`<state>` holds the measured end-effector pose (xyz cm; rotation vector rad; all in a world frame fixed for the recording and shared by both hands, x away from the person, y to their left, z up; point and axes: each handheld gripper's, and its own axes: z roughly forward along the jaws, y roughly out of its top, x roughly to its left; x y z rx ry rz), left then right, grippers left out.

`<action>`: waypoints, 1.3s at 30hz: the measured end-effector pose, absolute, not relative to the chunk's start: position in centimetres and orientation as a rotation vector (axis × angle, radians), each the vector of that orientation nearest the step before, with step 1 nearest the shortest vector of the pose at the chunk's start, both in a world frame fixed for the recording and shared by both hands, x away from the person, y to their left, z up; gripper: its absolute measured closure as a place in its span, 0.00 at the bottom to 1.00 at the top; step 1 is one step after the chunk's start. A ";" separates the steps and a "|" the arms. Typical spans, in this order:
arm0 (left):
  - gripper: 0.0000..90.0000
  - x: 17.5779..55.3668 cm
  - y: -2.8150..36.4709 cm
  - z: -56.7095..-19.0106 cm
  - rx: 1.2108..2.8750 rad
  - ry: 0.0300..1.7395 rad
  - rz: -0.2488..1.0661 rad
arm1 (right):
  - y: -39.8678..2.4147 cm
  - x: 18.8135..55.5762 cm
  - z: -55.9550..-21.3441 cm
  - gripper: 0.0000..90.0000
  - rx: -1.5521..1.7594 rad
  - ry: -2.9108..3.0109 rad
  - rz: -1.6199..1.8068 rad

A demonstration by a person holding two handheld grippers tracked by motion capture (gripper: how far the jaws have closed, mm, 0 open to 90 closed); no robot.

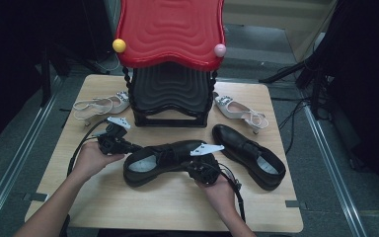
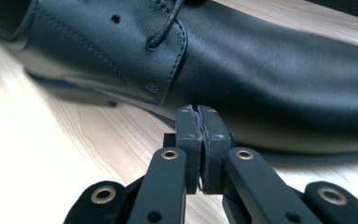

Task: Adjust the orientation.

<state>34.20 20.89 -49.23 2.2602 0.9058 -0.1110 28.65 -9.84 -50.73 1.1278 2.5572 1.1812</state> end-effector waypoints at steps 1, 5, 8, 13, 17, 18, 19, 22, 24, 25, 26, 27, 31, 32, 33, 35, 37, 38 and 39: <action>0.98 34.0 20.6 -49.3 2.271 0.895 -0.105 | -9.9 28.7 -50.7 0.99 1.135 2.559 1.180; 0.98 33.3 19.6 -49.4 2.286 0.873 -0.103 | -10.2 29.0 -50.7 1.00 1.152 2.561 1.174; 0.98 32.9 19.2 -49.4 2.292 0.864 -0.110 | -10.5 29.0 -50.7 1.00 1.156 2.573 1.175; 0.98 32.3 18.9 -49.5 2.285 0.868 -0.111 | -10.6 28.8 -50.6 1.00 1.142 2.592 1.169; 0.99 31.9 18.8 -49.7 2.260 0.881 -0.130 | -10.9 29.1 -50.6 1.00 1.160 2.593 1.175; 0.99 31.8 18.7 -49.7 2.257 0.880 -0.136 | -10.9 29.1 -50.6 1.00 1.164 2.591 1.175; 0.99 31.6 18.6 -49.7 2.253 0.876 -0.137 | -11.1 29.2 -50.5 1.00 1.166 2.590 1.187; 0.99 31.1 18.1 -49.8 2.253 0.863 -0.135 | -11.6 29.3 -50.1 1.00 1.175 2.578 1.221; 0.96 30.8 17.7 -49.9 2.249 0.858 -0.143 | -11.9 29.3 -49.7 1.00 1.170 2.570 1.241; 0.96 30.7 17.5 -50.0 2.240 0.856 -0.153 | -12.0 29.3 -49.5 1.00 1.175 2.561 1.252; 0.97 30.5 17.3 -50.1 2.233 0.856 -0.162 | -12.1 29.3 -49.4 0.99 1.178 2.556 1.257; 0.97 30.4 17.1 -50.1 2.226 0.859 -0.166 | -12.2 29.3 -49.3 0.99 1.184 2.550 1.259; 0.99 30.0 16.3 -50.2 2.212 0.866 -0.164 | -12.7 29.4 -49.1 1.00 1.197 2.540 1.246; 0.99 29.9 16.1 -50.2 2.207 0.868 -0.159 | -12.8 29.5 -49.1 1.00 1.199 2.536 1.249; 0.99 29.8 16.0 -50.3 2.202 0.870 -0.166 | -12.9 29.5 -49.1 1.00 1.207 2.537 1.245; 0.97 29.7 15.8 -50.4 2.191 0.874 -0.171 | -13.1 29.6 -49.1 1.00 1.211 2.533 1.241; 0.97 29.5 15.5 -50.4 2.192 0.863 -0.159 | -13.3 29.7 -49.0 1.00 1.223 2.527 1.255; 0.97 29.4 15.3 -50.4 2.191 0.868 -0.156 | -13.4 29.8 -49.0 1.00 1.229 2.524 1.261; 0.97 29.3 15.2 -50.4 2.186 0.867 -0.157 | -13.5 29.8 -49.0 1.00 1.229 2.521 1.261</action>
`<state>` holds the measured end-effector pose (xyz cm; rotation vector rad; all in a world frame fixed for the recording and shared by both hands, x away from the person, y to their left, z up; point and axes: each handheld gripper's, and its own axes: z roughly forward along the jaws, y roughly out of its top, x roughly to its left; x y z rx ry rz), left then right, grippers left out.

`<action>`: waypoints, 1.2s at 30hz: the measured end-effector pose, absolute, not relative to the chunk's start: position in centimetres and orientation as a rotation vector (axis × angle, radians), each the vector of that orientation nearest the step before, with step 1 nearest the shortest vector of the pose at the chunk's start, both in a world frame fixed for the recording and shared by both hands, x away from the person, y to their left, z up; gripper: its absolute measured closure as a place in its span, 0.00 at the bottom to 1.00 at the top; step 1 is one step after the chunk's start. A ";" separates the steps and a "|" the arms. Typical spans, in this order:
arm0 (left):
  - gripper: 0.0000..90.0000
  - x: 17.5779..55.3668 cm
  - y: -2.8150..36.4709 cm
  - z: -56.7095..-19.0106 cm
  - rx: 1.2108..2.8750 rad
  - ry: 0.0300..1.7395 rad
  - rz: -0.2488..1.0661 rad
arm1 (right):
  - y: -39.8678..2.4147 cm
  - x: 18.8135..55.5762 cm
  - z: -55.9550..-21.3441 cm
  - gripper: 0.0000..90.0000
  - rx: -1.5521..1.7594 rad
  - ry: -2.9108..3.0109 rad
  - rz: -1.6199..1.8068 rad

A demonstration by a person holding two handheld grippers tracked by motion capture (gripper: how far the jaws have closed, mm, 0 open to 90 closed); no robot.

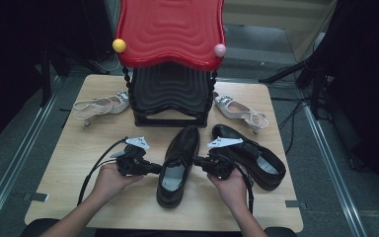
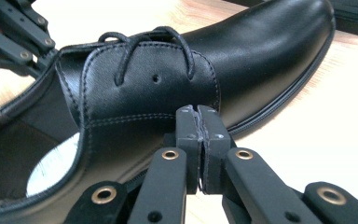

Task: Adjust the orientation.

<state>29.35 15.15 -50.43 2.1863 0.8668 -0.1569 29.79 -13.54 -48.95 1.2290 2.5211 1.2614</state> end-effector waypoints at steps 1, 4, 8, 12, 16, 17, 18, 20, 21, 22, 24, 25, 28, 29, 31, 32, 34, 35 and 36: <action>0.97 29.3 15.0 -50.5 2.185 0.864 -0.161 | -13.6 29.8 -48.9 1.00 1.226 2.518 1.257; 0.97 29.2 14.4 -50.7 2.160 0.880 -0.172 | -13.8 29.8 -48.8 1.00 1.229 2.504 1.241; 0.98 28.9 13.6 -50.7 2.148 0.887 -0.152 | -14.3 30.0 -48.7 1.00 1.244 2.486 1.238; 0.98 28.7 12.8 -50.8 2.142 0.877 -0.162 | -14.7 30.0 -48.6 1.00 1.257 2.467 1.235; 0.97 28.8 11.9 -50.9 2.131 0.880 -0.168 | -15.1 30.2 -48.5 1.00 1.271 2.446 1.226; 0.96 28.9 11.7 -51.0 2.124 0.887 -0.172 | -15.2 30.2 -48.5 1.00 1.274 2.438 1.218; 0.96 29.0 11.6 -51.0 2.120 0.893 -0.174 | -15.3 30.3 -48.4 1.00 1.270 2.434 1.204; 0.95 29.0 11.6 -51.0 2.128 0.882 -0.166 | -15.6 30.5 -48.4 1.00 1.279 2.439 1.210; 0.95 29.0 11.7 -51.0 2.130 0.883 -0.167 | -15.7 30.6 -48.5 1.00 1.291 2.442 1.220; 0.95 29.0 11.8 -51.0 2.133 0.888 -0.167 | -15.7 30.5 -48.5 1.00 1.297 2.442 1.223; 0.92 29.0 11.9 -50.9 2.147 0.888 -0.162 | -15.7 30.5 -48.4 1.00 1.288 2.444 1.221; 0.90 29.1 12.0 -50.9 2.146 0.878 -0.168 | -15.6 30.5 -48.4 1.00 1.290 2.443 1.222; 0.81 29.2 12.4 -50.5 2.151 0.868 -0.171 | -15.8 30.5 -48.3 0.97 1.319 2.440 1.227; 0.79 29.2 12.6 -50.2 2.160 0.861 -0.163 | -15.9 30.5 -48.2 0.95 1.329 2.440 1.239; 0.72 29.3 13.0 -49.7 2.151 0.851 -0.152 | -16.2 30.4 -48.0 0.93 1.351 2.442 1.256; 0.71 29.3 13.3 -49.4 2.150 0.845 -0.144 | -16.3 30.4 -47.9 0.92 1.354 2.442 1.259; 0.63 29.5 13.9 -49.0 2.137 0.833 -0.154 | -16.4 30.2 -47.5 0.90 1.357 2.434 1.277; 0.60 29.7 14.1 -48.8 2.130 0.837 -0.149 | -16.5 30.1 -47.3 0.88 1.358 2.432 1.284; 0.58 29.8 14.4 -48.6 2.124 0.835 -0.149 | -16.5 30.0 -47.0 0.86 1.370 2.432 1.297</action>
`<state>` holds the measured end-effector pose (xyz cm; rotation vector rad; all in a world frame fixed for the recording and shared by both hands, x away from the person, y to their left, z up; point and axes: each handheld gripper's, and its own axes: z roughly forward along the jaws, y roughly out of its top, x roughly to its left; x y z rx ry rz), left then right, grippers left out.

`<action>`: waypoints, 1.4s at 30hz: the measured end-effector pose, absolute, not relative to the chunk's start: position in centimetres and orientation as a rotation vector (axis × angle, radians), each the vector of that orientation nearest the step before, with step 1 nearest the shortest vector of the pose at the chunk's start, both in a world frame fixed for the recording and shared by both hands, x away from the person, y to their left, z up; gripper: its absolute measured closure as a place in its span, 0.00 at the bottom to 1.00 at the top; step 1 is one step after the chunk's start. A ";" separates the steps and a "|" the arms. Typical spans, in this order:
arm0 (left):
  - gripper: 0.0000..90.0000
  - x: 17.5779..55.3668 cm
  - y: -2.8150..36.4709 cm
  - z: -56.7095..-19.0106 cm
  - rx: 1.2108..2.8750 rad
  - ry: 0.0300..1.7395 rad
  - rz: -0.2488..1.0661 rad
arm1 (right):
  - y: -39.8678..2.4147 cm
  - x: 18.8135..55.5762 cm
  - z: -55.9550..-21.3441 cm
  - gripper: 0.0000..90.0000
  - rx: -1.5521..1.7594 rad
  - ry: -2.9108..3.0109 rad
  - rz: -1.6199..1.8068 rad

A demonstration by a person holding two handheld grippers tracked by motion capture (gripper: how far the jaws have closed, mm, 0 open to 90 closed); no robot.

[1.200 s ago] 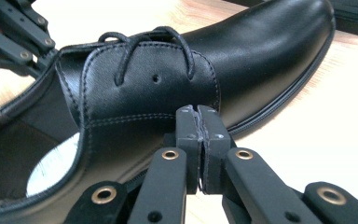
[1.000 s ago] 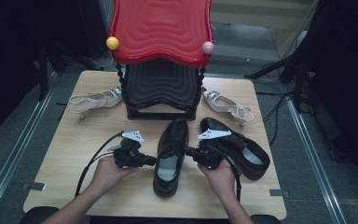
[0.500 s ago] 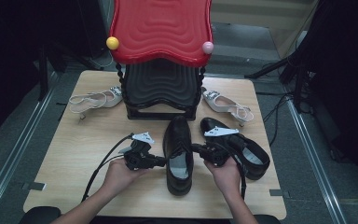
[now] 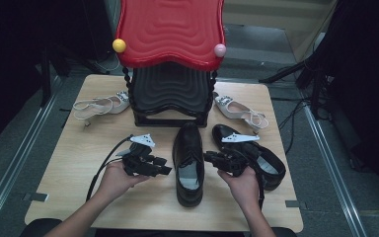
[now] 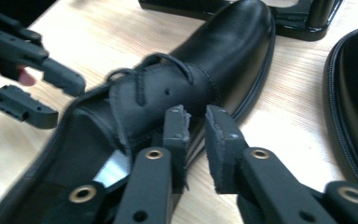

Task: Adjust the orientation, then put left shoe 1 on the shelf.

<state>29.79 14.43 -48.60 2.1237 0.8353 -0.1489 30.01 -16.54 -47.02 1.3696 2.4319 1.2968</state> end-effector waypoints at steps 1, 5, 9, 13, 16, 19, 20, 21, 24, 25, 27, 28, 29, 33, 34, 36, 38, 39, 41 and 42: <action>0.56 30.0 14.7 -48.3 2.125 0.837 -0.155 | -16.6 29.9 -46.8 0.84 1.370 2.429 1.303; 0.60 30.9 15.8 -46.7 2.098 0.833 -0.288 | -16.2 29.4 -46.1 0.82 1.351 2.448 1.354; 0.70 31.2 16.8 -44.1 2.116 0.778 -0.128 | -15.8 28.4 -45.2 0.80 1.327 2.449 1.416; 0.77 32.1 17.5 -42.9 2.075 0.784 -0.129 | -14.7 27.5 -44.6 0.74 1.304 2.481 1.399; 0.79 32.6 17.6 -42.2 2.076 0.779 -0.116 | -13.7 27.1 -44.5 0.71 1.269 2.530 1.357; 0.79 32.8 17.5 -41.4 2.093 0.778 -0.069 | -12.7 26.6 -44.5 0.68 1.239 2.581 1.328; 0.78 32.9 17.5 -41.0 2.106 0.770 -0.058 | -12.4 26.5 -44.5 0.67 1.237 2.597 1.324; 0.78 33.0 17.4 -40.7 2.122 0.762 -0.048 | -12.1 26.4 -44.6 0.66 1.231 2.610 1.320; 0.87 33.3 17.3 -39.9 2.155 0.721 -0.010 | -11.1 26.1 -44.9 0.66 1.215 2.646 1.285; 0.90 33.6 17.3 -39.7 2.158 0.722 -0.020 | -10.9 26.0 -45.1 0.66 1.213 2.658 1.269; 0.94 34.0 17.2 -39.3 2.156 0.723 -0.012 | -10.5 25.9 -45.4 0.66 1.206 2.673 1.247; 0.95 34.2 17.2 -39.1 2.150 0.723 -0.011 | -10.4 25.8 -45.5 0.66 1.206 2.674 1.237; 0.95 34.5 17.2 -38.8 2.144 0.721 -0.012 | -10.3 25.8 -45.5 0.66 1.212 2.673 1.233; 0.95 35.3 17.0 -37.6 2.125 0.717 0.009 | -10.2 25.9 -45.7 0.67 1.222 2.672 1.224; 0.95 35.5 16.9 -37.2 2.125 0.710 0.017 | -10.0 25.8 -45.7 0.67 1.222 2.664 1.207; 0.94 36.0 16.8 -36.5 2.121 0.709 0.026 | -9.8 25.9 -45.9 0.67 1.232 2.670 1.202; 0.94 36.5 16.7 -35.6 2.123 0.702 0.032 | -9.5 26.0 -46.1 0.66 1.245 2.671 1.196; 0.95 36.7 16.5 -35.1 2.127 0.706 0.033 | -9.4 26.0 -46.2 0.66 1.245 2.673 1.193; 0.95 37.2 16.2 -34.2 2.138 0.698 0.047 | -9.1 26.1 -46.3 0.66 1.246 2.677 1.176; 0.95 37.4 16.1 -33.7 2.147 0.697 0.050 | -9.0 26.1 -46.4 0.66 1.241 2.678 1.169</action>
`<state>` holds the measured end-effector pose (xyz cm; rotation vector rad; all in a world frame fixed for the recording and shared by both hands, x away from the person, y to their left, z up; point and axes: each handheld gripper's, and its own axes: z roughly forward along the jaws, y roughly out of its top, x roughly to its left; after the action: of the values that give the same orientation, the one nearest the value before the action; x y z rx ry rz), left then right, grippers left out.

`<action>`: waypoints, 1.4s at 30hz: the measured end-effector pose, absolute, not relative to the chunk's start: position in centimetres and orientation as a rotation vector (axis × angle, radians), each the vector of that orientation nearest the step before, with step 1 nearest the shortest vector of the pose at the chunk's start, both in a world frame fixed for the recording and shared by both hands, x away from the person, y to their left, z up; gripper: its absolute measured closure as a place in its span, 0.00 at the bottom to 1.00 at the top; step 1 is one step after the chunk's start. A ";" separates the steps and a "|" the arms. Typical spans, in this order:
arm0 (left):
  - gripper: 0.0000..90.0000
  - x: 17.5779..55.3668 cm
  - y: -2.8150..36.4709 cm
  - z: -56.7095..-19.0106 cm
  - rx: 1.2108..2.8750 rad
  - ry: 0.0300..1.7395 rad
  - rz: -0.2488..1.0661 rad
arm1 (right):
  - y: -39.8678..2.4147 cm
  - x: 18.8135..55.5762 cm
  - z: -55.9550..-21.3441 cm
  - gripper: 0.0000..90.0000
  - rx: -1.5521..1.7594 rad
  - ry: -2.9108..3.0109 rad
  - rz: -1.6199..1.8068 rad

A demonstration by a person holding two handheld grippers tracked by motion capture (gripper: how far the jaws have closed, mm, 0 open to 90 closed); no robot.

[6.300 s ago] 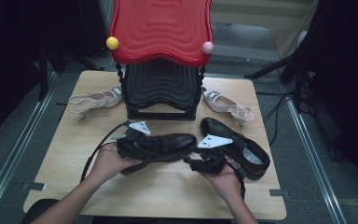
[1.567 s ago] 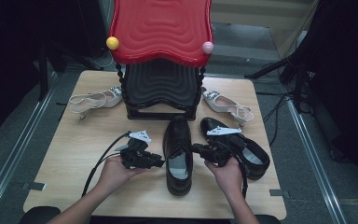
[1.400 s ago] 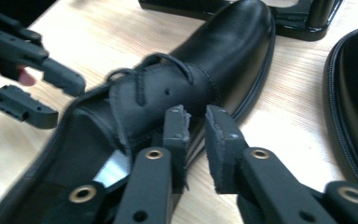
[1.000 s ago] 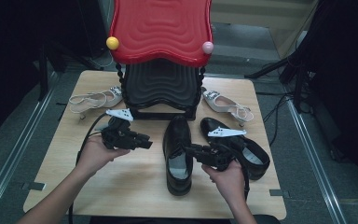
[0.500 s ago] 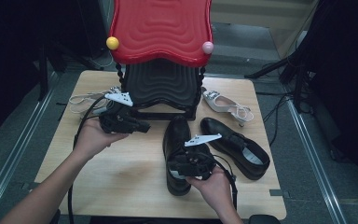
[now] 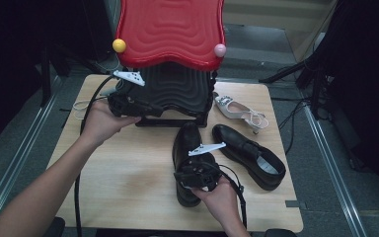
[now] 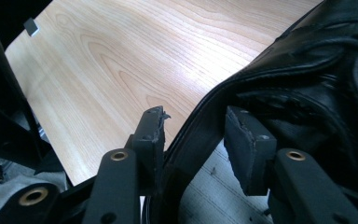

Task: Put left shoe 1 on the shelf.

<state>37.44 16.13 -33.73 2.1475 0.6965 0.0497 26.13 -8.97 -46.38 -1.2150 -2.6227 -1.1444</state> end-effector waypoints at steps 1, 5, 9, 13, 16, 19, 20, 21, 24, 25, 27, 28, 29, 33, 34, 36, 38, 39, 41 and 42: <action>0.95 37.7 16.0 -33.3 2.149 0.694 0.059 | -8.8 26.1 -46.5 0.66 -1.207 -2.641 -1.134; 0.95 38.8 16.1 -31.7 2.136 0.690 0.072 | -8.0 26.4 -46.9 0.66 -1.196 -2.646 -1.102; 0.96 39.7 16.2 -30.2 2.123 0.699 0.082 | -7.4 26.8 -47.1 0.66 -1.221 -2.639 -1.060; 0.96 40.1 16.2 -28.3 2.117 0.682 0.110 | -7.1 27.2 -47.5 0.65 -1.232 -2.637 -1.030; 0.96 40.6 16.2 -26.7 2.104 0.683 0.124 | -7.0 27.5 -47.6 0.67 -1.245 -2.643 -1.022; 0.96 41.3 16.3 -25.0 2.092 0.678 0.146 | -6.8 27.7 -47.5 0.67 -1.260 -2.645 -1.001; 0.96 41.6 16.3 -24.4 2.088 0.681 0.141 | -6.7 27.7 -47.6 0.67 -1.268 -2.644 -0.999; 0.96 41.9 16.3 -23.9 2.093 0.678 0.140 | -6.7 27.7 -47.7 0.66 -1.279 -2.646 -0.992; 0.97 42.8 16.2 -22.5 2.102 0.683 0.163 | -6.3 27.8 -47.9 0.67 -1.314 -2.642 -0.973; 0.97 43.0 16.2 -22.1 2.101 0.686 0.178 | -6.2 27.9 -48.0 0.66 -1.324 -2.633 -0.961; 0.97 43.5 16.1 -21.6 2.097 0.690 0.191 | -6.1 28.0 -48.1 0.66 -1.333 -2.633 -0.950; 0.97 43.8 16.1 -21.5 2.092 0.697 0.200 | -5.9 28.1 -48.2 0.65 -1.330 -2.648 -0.939; 0.97 44.1 16.0 -21.4 2.094 0.710 0.204 | -5.8 28.1 -48.3 0.65 -1.334 -2.658 -0.923; 0.98 45.1 15.4 -22.0 2.108 0.745 0.222 | -5.7 28.2 -48.3 0.66 -1.333 -2.662 -0.901; 0.98 45.3 15.2 -22.2 2.120 0.749 0.229 | -5.6 28.2 -48.3 0.66 -1.334 -2.664 -0.896; 0.98 45.7 14.8 -22.6 2.130 0.769 0.228 | -5.6 28.3 -48.3 0.68 -1.333 -2.663 -0.894; 0.98 45.7 14.5 -22.7 2.116 0.770 0.229 | -5.8 28.3 -48.3 0.69 -1.335 -2.648 -0.902; 0.98 45.7 14.4 -22.7 2.125 0.758 0.240 | -5.8 28.4 -48.4 0.69 -1.327 -2.648 -0.907; 0.98 45.7 14.3 -22.6 2.127 0.757 0.241 | -5.9 28.4 -48.4 0.71 -1.329 -2.639 -0.905; 0.98 45.8 14.2 -22.7 2.122 0.758 0.240 | -5.9 28.5 -48.4 0.73 -1.333 -2.635 -0.901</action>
<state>45.79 14.23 -22.66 2.1218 0.7583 0.2402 28.47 -5.92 -48.38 -1.3330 -2.6354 -0.9010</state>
